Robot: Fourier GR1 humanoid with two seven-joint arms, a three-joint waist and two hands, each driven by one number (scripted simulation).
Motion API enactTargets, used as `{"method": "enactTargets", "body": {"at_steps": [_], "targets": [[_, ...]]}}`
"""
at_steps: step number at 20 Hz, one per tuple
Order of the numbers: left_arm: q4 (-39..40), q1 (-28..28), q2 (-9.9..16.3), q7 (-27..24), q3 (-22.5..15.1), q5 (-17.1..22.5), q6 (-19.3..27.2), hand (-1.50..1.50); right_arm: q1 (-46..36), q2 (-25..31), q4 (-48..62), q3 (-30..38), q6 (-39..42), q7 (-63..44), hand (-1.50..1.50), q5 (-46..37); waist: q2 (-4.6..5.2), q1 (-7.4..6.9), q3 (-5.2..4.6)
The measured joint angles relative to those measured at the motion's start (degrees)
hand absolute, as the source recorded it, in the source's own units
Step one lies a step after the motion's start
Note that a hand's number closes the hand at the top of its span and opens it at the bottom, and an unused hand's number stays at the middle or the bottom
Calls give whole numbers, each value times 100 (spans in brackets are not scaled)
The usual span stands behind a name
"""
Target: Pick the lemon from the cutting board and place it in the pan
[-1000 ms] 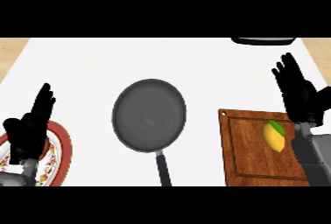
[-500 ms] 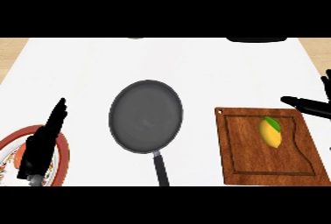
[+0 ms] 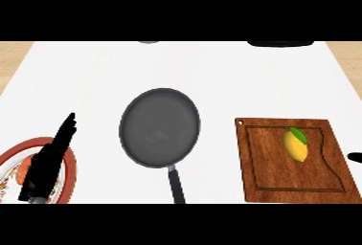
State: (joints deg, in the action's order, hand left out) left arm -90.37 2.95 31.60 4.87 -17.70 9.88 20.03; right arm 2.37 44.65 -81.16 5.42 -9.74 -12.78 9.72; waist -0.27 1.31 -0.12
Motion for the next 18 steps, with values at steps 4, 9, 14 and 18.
{"method": "enactTargets", "body": {"at_steps": [4,9,14,18], "targets": [[-20,-57,-32,43,12,-41,-83,0,-17,523,-193,-144,736,-359,-150,-32,14,-83,4],[64,-83,-81,-16,56,-93,-222,0,-478,897,-556,-352,1634,-1108,-150,217,25,-157,4],[49,-115,-225,84,39,-239,-260,0,-1233,926,-714,-655,2201,-2067,-150,308,32,-199,7],[-2,-106,-276,140,123,-324,-331,0,-1728,683,-567,-947,2465,-2698,-150,190,35,-214,7]]}}
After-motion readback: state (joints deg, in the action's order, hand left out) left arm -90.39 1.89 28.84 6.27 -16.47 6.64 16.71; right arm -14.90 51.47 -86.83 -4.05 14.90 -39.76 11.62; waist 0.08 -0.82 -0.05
